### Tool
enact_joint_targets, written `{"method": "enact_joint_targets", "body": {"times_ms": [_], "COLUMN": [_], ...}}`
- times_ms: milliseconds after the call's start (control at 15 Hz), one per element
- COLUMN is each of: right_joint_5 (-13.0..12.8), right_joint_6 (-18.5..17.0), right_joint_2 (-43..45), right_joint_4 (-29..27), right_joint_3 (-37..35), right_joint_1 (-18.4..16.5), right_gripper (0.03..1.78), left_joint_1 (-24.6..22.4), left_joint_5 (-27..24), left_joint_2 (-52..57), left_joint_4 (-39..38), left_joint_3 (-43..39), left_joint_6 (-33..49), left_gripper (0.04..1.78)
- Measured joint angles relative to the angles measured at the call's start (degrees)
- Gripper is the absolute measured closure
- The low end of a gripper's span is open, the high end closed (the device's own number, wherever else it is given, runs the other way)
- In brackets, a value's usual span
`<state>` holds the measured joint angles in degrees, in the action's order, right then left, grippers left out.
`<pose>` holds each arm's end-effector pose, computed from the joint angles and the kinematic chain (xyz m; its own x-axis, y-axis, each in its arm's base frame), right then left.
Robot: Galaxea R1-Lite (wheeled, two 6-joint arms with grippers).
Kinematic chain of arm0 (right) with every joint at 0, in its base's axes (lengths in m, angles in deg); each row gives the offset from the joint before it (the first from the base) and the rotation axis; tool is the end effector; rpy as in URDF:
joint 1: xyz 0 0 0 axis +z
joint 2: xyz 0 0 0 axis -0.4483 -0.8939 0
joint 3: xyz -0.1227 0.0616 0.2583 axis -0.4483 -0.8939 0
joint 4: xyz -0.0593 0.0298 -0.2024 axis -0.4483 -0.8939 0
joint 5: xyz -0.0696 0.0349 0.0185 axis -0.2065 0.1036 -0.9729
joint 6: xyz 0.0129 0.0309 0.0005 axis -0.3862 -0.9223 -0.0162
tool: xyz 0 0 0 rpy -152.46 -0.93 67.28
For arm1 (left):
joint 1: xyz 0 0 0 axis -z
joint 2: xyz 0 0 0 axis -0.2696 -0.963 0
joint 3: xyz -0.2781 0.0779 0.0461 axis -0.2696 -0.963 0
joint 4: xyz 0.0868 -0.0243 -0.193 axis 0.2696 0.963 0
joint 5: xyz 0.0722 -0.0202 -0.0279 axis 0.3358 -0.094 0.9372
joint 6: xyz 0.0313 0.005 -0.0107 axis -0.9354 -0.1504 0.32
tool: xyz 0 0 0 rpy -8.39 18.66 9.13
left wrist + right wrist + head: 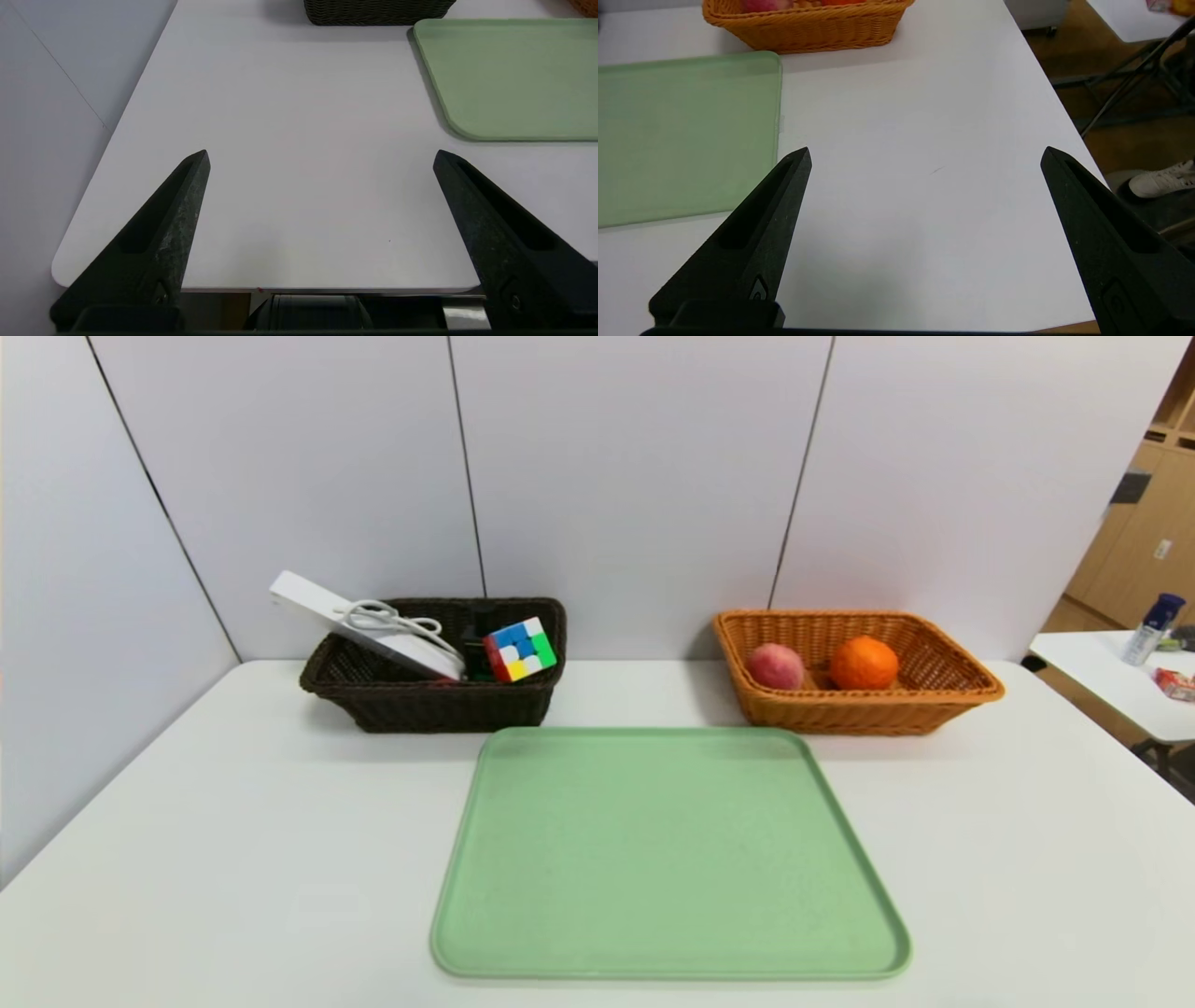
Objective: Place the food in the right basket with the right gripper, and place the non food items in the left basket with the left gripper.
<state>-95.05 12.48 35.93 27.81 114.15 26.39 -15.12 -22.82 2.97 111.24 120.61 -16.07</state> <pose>0.0047 -0.0052 0.2408 0.9510 -0.1618 -0.2633 0.1642 0.9863 -0.0129 -0.0675 0.0010 0.1970 0.9901 0.0009 -0.1403 -0.0025 0.9999 -0.0111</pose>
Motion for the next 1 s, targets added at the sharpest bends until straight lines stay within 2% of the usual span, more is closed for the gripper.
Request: {"method": "enact_joint_targets", "body": {"times_ms": [200,333,400,467,667,800,867,933,1000], "right_joint_5": [2.7,4.0,4.4,4.7,6.1,8.5,9.8,10.7,11.1], "right_joint_6": [2.2,6.4,8.1,9.2,10.9,13.2,14.3,14.7,14.1], "right_joint_2": [12.7,20.0,22.1,23.6,25.7,26.1,26.2,26.2,26.2], "right_joint_4": [0.4,1.8,4.8,9.4,28.6,42.9,47.5,48.6,46.5], "right_joint_3": [-5.0,-8.8,-11.1,-14.5,-30.1,-41.3,-44.2,-45.8,-46.5], "right_joint_1": [0.0,0.1,0.2,0.2,0.2,0.2,0.2,0.2,0.2], "right_gripper": [0.12,0.12,0.12,0.12,0.12,0.12,0.12,0.12,0.12], "left_joint_1": [-0.2,-0.2,-0.2,-0.2,-0.2,-0.2,-0.2,-0.2,-0.2], "left_joint_5": [-0.9,-0.4,0.5,1.5,2.9,2.5,2.0,1.6,1.3], "left_joint_2": [4.3,5.4,5.7,5.9,6.0,6.0,6.0,6.0,6.0], "left_joint_4": [-0.1,-1.1,-3.7,-7.6,-22.7,-35.9,-42.8,-49.6,-55.2], "left_joint_3": [-1.3,-3.4,-4.8,-6.7,-17.7,-28.6,-34.2,-38.8,-41.4], "left_joint_6": [-2.2,-6.0,-7.1,-7.4,-8.5,-9.8,-10.3,-10.5,-10.6], "left_gripper": [0.13,0.13,0.13,0.13,0.13,0.13,0.13,0.13,0.13]}}
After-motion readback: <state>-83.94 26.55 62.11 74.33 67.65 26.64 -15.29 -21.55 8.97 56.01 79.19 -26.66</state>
